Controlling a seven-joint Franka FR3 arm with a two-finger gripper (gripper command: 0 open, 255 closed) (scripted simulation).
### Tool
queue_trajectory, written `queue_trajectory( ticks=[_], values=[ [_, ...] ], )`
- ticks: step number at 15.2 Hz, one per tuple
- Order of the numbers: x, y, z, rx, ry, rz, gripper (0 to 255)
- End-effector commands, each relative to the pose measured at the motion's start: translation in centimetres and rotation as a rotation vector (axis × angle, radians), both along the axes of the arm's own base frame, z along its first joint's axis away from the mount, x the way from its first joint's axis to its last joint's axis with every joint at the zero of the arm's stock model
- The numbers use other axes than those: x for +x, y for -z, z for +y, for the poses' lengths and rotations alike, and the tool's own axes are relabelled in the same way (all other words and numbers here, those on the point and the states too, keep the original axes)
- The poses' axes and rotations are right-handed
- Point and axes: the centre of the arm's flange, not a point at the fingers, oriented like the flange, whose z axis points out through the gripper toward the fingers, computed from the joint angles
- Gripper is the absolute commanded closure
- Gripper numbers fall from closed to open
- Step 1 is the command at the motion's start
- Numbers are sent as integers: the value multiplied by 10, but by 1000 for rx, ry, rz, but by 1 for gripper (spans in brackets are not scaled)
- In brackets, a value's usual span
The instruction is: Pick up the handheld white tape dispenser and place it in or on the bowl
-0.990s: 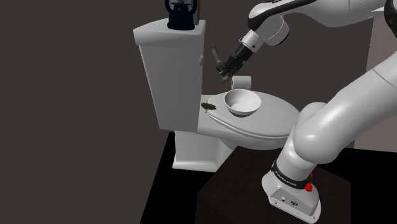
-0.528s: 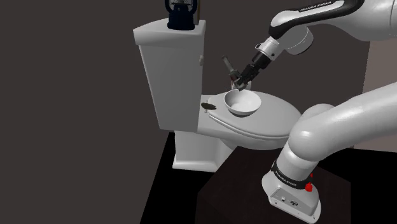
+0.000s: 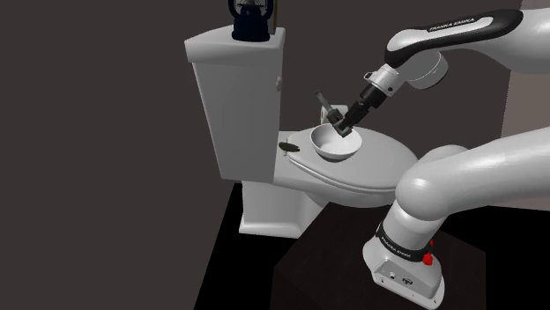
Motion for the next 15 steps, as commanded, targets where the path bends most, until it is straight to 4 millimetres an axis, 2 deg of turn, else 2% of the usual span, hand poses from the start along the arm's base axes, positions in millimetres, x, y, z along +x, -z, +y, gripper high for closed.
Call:
queue_trajectory(
  ticks=[1,8,9,14,15],
  values=[
    [-2,9,0,0,0,0,255],
    [-2,9,0,0,0,0,255],
    [-2,9,0,0,0,0,0],
    [-2,9,0,0,0,0,0],
    [-6,-2,-5,0,0,0,0]
  ],
)
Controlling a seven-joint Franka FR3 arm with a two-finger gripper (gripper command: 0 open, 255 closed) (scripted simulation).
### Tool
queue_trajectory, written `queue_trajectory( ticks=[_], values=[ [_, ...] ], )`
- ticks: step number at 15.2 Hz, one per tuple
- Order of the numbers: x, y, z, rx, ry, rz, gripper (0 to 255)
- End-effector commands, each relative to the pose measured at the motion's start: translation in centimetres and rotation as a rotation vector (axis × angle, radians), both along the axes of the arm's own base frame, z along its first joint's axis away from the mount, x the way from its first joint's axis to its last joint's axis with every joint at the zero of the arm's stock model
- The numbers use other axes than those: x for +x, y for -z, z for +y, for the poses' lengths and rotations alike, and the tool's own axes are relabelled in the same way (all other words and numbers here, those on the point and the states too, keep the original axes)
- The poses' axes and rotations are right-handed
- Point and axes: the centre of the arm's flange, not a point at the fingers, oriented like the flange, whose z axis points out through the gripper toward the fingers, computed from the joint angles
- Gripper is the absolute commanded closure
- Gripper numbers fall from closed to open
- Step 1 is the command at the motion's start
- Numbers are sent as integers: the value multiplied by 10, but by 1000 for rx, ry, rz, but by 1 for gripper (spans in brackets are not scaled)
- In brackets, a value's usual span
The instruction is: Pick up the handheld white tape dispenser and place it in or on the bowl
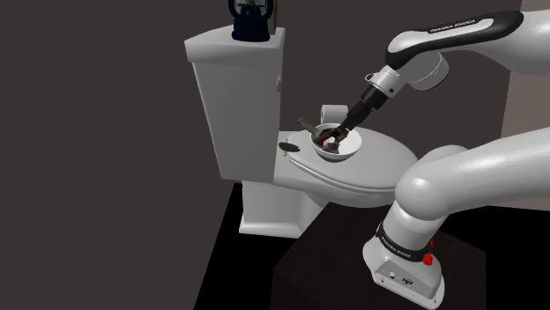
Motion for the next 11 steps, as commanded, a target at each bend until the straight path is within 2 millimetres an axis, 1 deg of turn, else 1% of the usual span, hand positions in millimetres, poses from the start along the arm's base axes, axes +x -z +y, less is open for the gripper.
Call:
queue_trajectory(
  ticks=[1,3,11],
  values=[
    [-7,-17,-8,1,0,0,0],
    [-15,-37,-17,1,0,1,0],
    [-15,-37,-17,1,0,0,0]
  ],
)
